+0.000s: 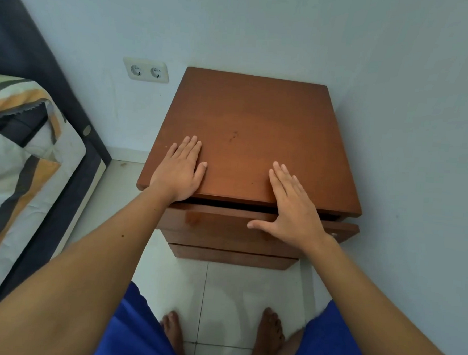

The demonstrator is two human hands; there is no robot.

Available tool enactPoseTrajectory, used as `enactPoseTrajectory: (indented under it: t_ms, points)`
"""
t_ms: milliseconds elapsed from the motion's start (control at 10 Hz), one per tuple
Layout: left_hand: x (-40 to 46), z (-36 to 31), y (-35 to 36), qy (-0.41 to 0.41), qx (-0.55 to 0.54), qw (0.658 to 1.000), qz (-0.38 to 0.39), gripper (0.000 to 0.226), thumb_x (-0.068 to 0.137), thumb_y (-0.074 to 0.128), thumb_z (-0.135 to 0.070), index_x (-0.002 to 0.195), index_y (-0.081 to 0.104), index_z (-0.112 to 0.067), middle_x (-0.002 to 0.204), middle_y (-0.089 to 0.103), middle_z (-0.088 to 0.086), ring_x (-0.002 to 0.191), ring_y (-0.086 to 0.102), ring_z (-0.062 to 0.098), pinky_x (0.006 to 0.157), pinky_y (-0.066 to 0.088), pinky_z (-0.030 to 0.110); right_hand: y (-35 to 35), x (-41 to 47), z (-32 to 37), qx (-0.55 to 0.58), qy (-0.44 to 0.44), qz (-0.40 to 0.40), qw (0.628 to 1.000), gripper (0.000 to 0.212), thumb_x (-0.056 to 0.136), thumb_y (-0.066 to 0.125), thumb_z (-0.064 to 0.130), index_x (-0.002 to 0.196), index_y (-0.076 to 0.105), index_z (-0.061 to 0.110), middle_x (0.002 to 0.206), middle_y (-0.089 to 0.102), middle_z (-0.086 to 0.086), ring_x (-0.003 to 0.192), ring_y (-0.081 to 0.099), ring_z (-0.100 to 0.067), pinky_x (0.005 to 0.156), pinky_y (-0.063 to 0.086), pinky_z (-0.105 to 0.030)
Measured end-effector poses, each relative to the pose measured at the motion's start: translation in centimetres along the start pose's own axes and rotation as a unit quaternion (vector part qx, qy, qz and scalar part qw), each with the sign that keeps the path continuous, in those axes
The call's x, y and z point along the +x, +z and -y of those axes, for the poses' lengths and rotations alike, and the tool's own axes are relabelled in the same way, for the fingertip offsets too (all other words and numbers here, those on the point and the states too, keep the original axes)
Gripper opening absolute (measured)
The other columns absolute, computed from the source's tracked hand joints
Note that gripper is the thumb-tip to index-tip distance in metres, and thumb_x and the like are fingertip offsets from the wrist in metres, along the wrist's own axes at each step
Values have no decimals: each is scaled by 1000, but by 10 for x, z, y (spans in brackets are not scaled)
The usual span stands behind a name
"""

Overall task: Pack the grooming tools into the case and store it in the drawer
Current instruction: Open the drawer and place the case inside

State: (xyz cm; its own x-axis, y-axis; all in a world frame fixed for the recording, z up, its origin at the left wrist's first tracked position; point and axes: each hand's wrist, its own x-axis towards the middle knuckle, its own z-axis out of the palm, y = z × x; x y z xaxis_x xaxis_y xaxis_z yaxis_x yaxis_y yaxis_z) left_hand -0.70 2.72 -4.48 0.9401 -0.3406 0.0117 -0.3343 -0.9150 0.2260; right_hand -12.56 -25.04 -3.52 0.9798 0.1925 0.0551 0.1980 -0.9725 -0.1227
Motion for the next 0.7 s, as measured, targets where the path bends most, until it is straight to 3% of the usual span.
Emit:
enactPoseTrajectory:
  t_ms: [200,500,600,700]
  points:
    - [-1,-1,1,-1,-2,1000,-6,66,113,18,-48,169,10,-14,178,5,2,164,-2,15,133,-3,36,11,12,0,-15,20,-32,999,111,86,53,81,165,23,10,175,17,-6,162,13,-19,132,17,-40]
    - [1,0,3,2,-1,1000,-11,66,113,18,-48,169,11,-14,178,6,2,164,-2,16,132,-4,35,14,13,-4,-3,28,-42,999,110,84,56,82,164,30,11,173,23,-4,161,18,-18,131,20,-41]
    - [1,0,3,2,-1,1000,-12,66,113,18,-48,169,11,-14,178,6,2,164,-2,16,132,-3,36,8,14,-4,25,38,-44,998,105,87,49,86,162,36,12,173,26,-1,161,20,-17,131,19,-40]
    - [2,0,2,2,-2,1000,-13,66,113,18,-48,169,11,-14,178,6,2,164,-2,15,132,-3,36,1,21,0,68,65,-50,994,87,97,41,76,159,42,15,171,30,-1,159,25,-20,129,21,-40]
